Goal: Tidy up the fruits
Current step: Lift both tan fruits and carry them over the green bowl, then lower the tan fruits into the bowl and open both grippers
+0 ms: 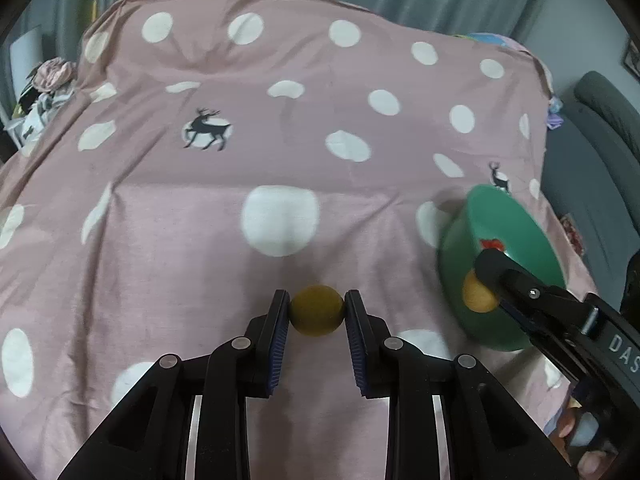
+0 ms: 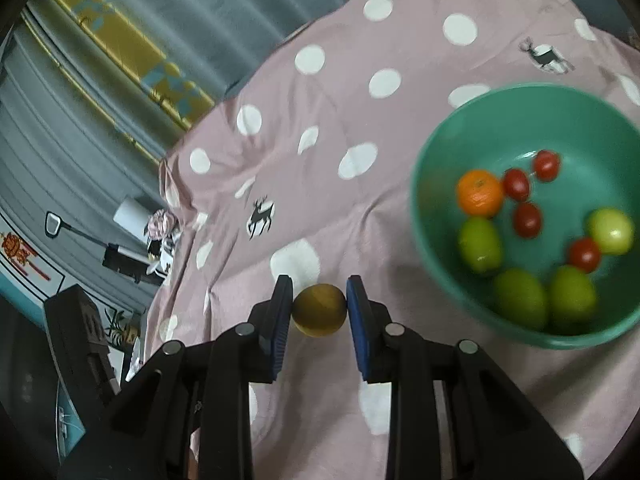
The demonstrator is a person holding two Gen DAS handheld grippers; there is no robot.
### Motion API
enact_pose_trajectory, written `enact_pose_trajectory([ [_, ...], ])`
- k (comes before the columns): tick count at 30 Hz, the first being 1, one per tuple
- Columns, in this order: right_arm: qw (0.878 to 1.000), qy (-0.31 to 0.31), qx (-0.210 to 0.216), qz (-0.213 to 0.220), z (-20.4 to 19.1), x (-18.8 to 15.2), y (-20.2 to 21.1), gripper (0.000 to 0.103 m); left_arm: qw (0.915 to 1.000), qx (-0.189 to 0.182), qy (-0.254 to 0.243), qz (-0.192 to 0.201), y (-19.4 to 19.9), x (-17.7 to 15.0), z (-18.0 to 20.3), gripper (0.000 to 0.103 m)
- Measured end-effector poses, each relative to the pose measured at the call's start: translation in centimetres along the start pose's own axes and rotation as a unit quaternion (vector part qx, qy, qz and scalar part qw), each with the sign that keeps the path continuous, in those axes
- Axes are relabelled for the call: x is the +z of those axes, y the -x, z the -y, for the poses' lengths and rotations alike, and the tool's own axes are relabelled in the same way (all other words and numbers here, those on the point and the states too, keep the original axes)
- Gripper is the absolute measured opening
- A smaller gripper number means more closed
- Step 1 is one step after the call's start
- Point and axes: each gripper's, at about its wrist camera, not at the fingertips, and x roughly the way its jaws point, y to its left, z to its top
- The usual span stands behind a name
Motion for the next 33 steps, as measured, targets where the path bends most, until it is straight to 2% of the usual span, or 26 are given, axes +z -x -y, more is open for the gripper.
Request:
enact_pose_trajectory([
  [9, 0.997, -0.054, -0.011, 0.055, 5.2, 1.1, 4.8, 0.028, 0.9980, -0.037, -0.050, 0.016, -0.4, -0.2, 6.1, 0.028],
  [14, 0.994, -0.085, -0.013, 0.068, 7.5, 1.0, 6.3, 0.028, 0.9931, -0.077, -0.086, 0.020, -0.9, -0.7, 10.0, 0.028],
  [18, 0.993, -0.089, -0.025, 0.077, 8.4, 1.0, 7.6, 0.028, 0.9908, -0.086, -0.100, 0.030, -1.5, -1.1, 12.4, 0.028],
  [24, 0.991, -0.102, -0.041, 0.080, 10.3, 0.9, 8.3, 0.028, 0.9887, -0.116, -0.085, 0.041, -2.7, -1.0, 14.0, 0.028],
  [28, 0.989, -0.116, -0.047, 0.075, 11.5, 1.0, 8.2, 0.028, 0.9865, -0.141, -0.075, 0.035, -3.5, -0.8, 14.5, 0.028],
  [33, 0.989, -0.114, -0.050, 0.078, 11.5, 1.2, 8.2, 0.029, 0.9877, -0.139, -0.065, 0.029, -4.7, -1.1, 15.1, 0.028],
])
